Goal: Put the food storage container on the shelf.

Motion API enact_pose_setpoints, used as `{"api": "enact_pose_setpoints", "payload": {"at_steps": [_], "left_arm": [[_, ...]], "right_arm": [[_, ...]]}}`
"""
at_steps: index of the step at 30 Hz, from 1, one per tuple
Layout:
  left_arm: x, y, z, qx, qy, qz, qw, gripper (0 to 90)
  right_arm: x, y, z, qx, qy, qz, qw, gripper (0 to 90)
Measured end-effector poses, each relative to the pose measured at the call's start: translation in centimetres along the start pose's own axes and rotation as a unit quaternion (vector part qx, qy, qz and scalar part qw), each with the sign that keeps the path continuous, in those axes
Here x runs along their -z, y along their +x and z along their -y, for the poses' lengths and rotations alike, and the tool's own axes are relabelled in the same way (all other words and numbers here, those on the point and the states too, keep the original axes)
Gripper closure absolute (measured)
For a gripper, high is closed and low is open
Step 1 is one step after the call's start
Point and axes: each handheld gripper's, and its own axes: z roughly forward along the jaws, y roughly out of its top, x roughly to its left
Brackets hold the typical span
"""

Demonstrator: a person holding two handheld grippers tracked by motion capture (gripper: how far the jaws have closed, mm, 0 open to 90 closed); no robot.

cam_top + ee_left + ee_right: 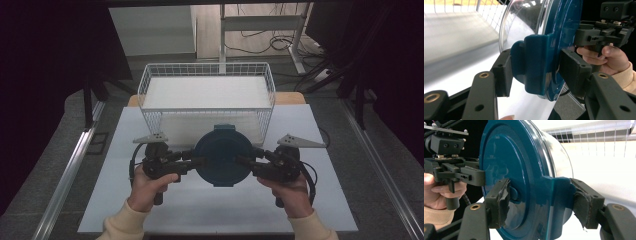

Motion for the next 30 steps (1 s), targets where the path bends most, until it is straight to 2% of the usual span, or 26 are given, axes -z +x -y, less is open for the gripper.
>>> {"api": "enact_pose_setpoints", "payload": {"at_steps": [2, 20, 30], "left_arm": [[0.3, 0.0, -0.7, -0.002, -0.003, 0.001, 1.0, 46.6], [2.2, 0.0, -5.4, -0.013, -0.025, 0.008, 0.9996, 46.3], [2.7, 0.9, -8.7, -0.02, -0.027, 0.003, 0.9994, 46.3]], "right_arm": [[-0.1, 0.2, -1.2, 0.006, -0.003, -0.001, 1.0, 35.6], [-0.3, 1.7, -6.9, 0.043, -0.008, 0.003, 0.9991, 36.5], [-1.3, 1.4, -10.5, 0.049, -0.004, 0.001, 0.9988, 36.6]]}}
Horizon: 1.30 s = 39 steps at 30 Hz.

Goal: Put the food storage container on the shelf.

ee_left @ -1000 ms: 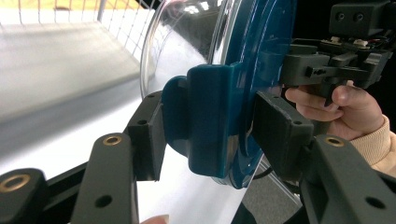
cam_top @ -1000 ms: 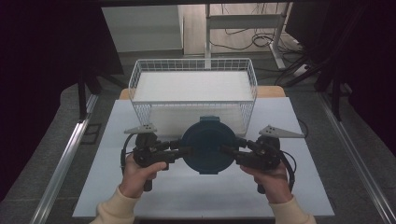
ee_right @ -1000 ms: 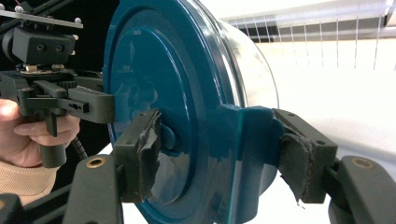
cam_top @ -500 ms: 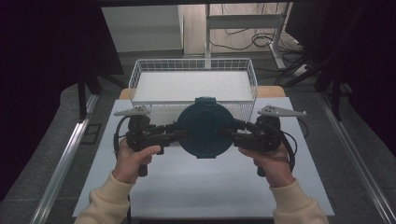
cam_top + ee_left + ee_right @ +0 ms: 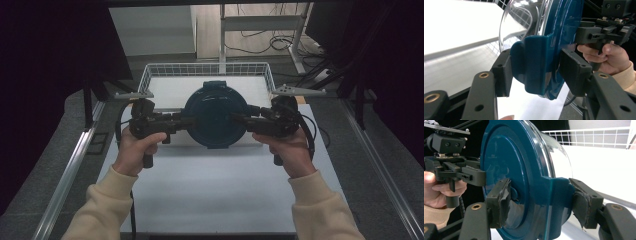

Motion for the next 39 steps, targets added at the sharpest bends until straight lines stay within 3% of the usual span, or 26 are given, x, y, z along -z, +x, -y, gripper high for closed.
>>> {"api": "enact_pose_setpoints", "payload": {"at_steps": [14, 27, 32, 39], "left_arm": [[-0.2, 1.9, -3.7, 0.004, -0.001, 0.0, 1.0, 46.4], [-1.1, 4.2, -6.4, 0.014, 0.004, 0.008, 0.9999, 46.4], [-1.8, 5.5, -6.9, 0.027, 0.006, 0.009, 0.9996, 46.3], [-3.0, 7.8, -6.9, 0.049, 0.015, 0.0, 0.9987, 45.8]], "right_arm": [[-1.7, -1.7, -4.0, -0.004, 0.007, 0.0, 1.0, 36.6], [-3.1, -3.2, -6.4, -0.015, 0.016, 0.004, 0.9997, 36.6], [-4.2, -4.6, -7.0, -0.03, 0.025, 0.006, 0.9992, 36.6], [-6.0, -6.4, -6.5, -0.049, 0.031, 0.003, 0.9983, 36.6]]}}
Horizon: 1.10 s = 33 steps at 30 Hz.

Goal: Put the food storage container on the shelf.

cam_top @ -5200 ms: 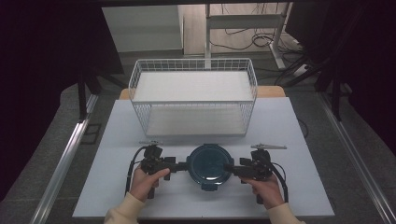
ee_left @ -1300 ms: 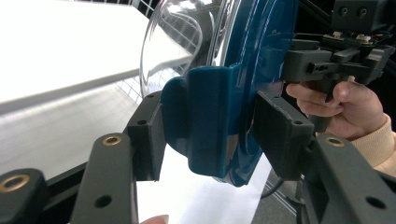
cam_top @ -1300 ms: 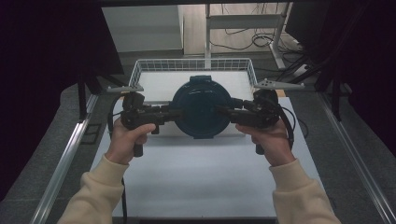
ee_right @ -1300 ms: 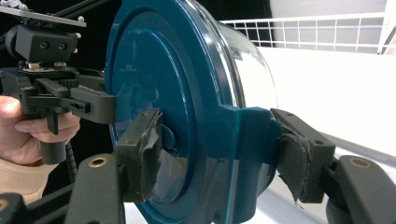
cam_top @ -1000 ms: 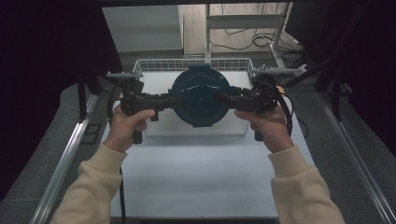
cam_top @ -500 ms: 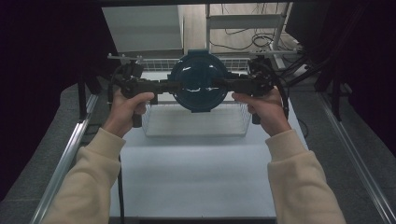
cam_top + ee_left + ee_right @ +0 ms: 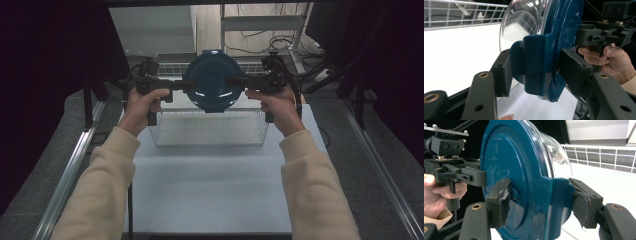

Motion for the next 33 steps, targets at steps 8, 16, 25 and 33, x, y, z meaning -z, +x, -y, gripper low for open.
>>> {"api": "enact_pose_setpoints", "payload": {"at_steps": [8, 16, 25, 33], "left_arm": [[-1.5, 3.0, 0.3, 0.036, 0.012, -0.006, 0.9993, 44.7], [-2.3, 4.4, -0.2, 0.091, -0.001, 0.008, 0.9959, 44.7], [-3.7, 6.4, -0.2, 0.15, -0.013, 0.028, 0.9882, 39.3], [-4.4, 7.5, 0.3, 0.181, -0.028, 0.041, 0.9822, 36.3]], "right_arm": [[-2.7, -2.3, 0.3, -0.03, 0.02, 0.007, 0.9993, 36.4], [-3.7, -3.5, 0.4, -0.077, 0.007, 0.007, 0.997, 35.9], [-4.8, -4.9, 0.6, -0.16, 0.008, 0.02, 0.9868, 30.8], [-5.4, -6.5, 1.1, -0.226, -0.003, 0.012, 0.974, 31.5]]}}
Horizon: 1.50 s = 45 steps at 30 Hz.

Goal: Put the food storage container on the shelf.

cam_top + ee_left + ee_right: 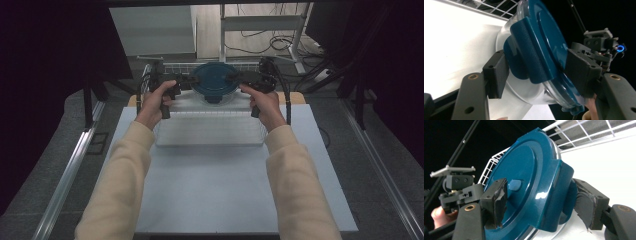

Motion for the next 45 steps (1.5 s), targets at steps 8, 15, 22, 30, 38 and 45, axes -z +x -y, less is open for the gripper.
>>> {"api": "enact_pose_setpoints", "payload": {"at_steps": [8, 15, 22, 30, 38, 45], "left_arm": [[0.1, -0.3, 0.5, -0.01, -0.02, -0.014, 0.9997, 26.6], [1.9, -2.0, 1.5, -0.059, -0.055, -0.053, 0.9953, 21.2], [4.4, -3.8, 3.2, -0.116, -0.053, -0.065, 0.9897, 21.8], [5.8, -5.7, 5.9, -0.175, -0.032, -0.098, 0.9792, 23.2], [7.0, -6.5, 8.1, -0.215, -0.021, -0.124, 0.9685, 23.6], [8.7, -6.4, 10.7, -0.231, -0.02, -0.126, 0.9647, 23.5]], "right_arm": [[0.2, 0.3, 0.7, 0.015, -0.015, 0.007, 0.9997, 25.9], [1.6, 2.8, 1.9, 0.115, -0.046, 0.104, 0.9869, 10.9], [4.6, 4.1, 2.9, 0.219, -0.03, 0.128, 0.9669, 12.0], [7.5, 4.4, 4.5, 0.252, -0.022, 0.113, 0.9608, 13.6], [9.3, 4.6, 7.0, 0.281, -0.027, 0.101, 0.9539, 14.2], [11.4, 3.1, 9.6, 0.297, -0.047, 0.106, 0.9479, 16.5]]}}
